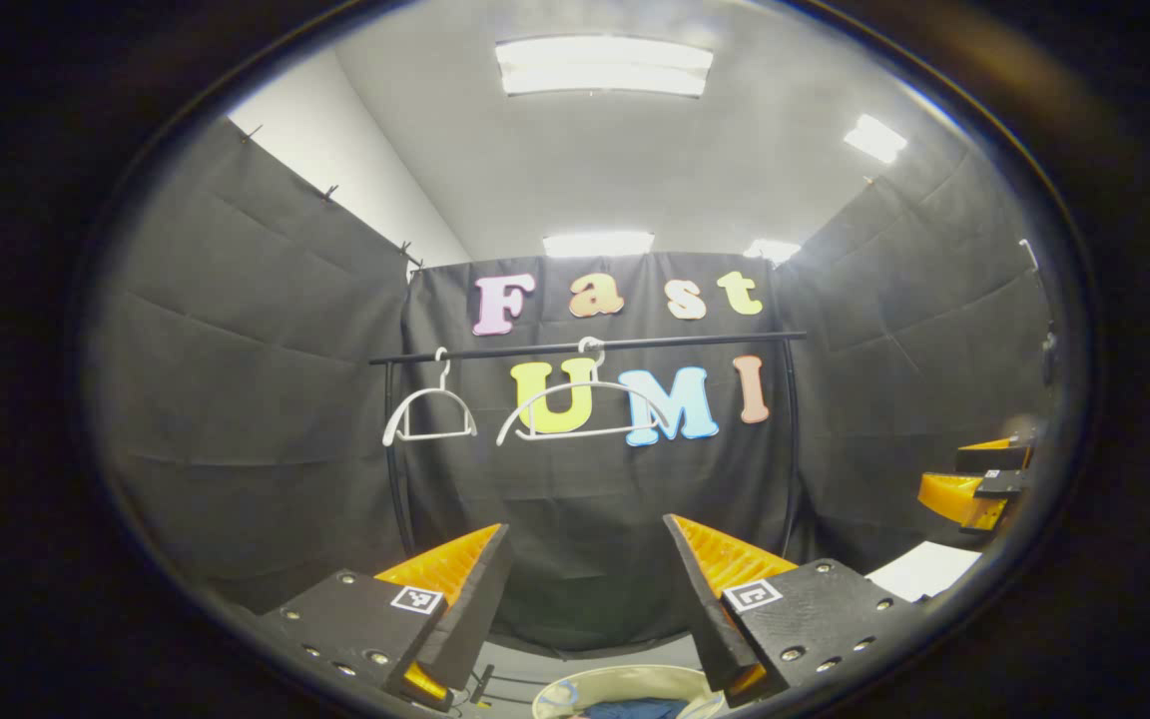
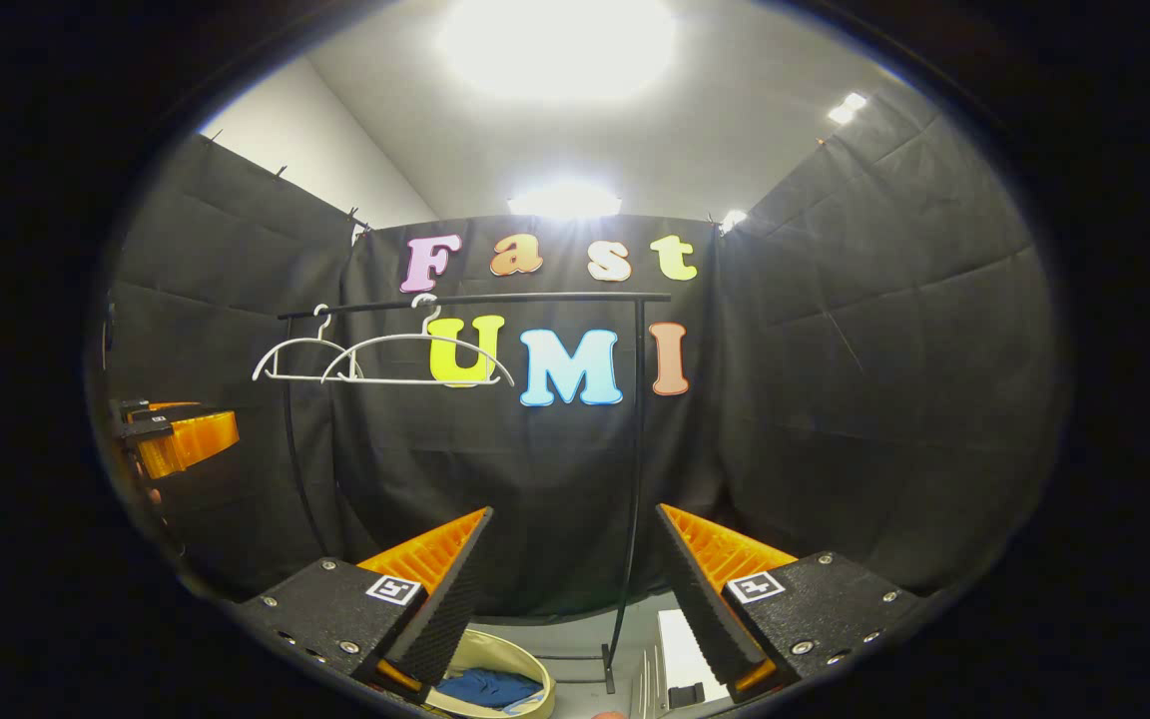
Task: Grasp the clothes on the hanger with both hands and then place them into the laundry hamper below.
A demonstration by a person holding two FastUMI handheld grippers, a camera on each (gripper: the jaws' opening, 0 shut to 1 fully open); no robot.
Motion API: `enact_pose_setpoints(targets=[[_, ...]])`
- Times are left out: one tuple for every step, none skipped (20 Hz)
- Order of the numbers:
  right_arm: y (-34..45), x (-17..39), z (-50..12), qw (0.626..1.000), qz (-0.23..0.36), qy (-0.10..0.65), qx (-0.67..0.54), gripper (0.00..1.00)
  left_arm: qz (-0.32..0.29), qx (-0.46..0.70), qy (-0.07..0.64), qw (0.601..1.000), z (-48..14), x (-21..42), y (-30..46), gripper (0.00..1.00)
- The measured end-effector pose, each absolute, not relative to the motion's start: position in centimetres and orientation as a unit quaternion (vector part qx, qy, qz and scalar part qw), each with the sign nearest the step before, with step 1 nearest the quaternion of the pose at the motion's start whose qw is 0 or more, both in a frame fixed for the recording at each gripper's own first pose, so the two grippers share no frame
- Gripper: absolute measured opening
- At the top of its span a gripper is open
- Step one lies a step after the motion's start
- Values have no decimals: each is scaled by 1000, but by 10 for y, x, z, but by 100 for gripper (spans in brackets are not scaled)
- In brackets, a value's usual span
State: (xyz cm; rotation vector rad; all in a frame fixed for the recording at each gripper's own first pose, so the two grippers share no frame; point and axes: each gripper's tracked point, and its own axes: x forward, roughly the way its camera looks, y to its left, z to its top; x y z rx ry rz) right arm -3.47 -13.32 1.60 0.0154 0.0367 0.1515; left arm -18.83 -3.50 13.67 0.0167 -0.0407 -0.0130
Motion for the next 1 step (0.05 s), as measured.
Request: enact_pose_setpoints(targets=[[-135, -35, 17, 997, 75, 17, 9, 95, -6, 9, -21, 1000, 136, -189, -36, 92]])
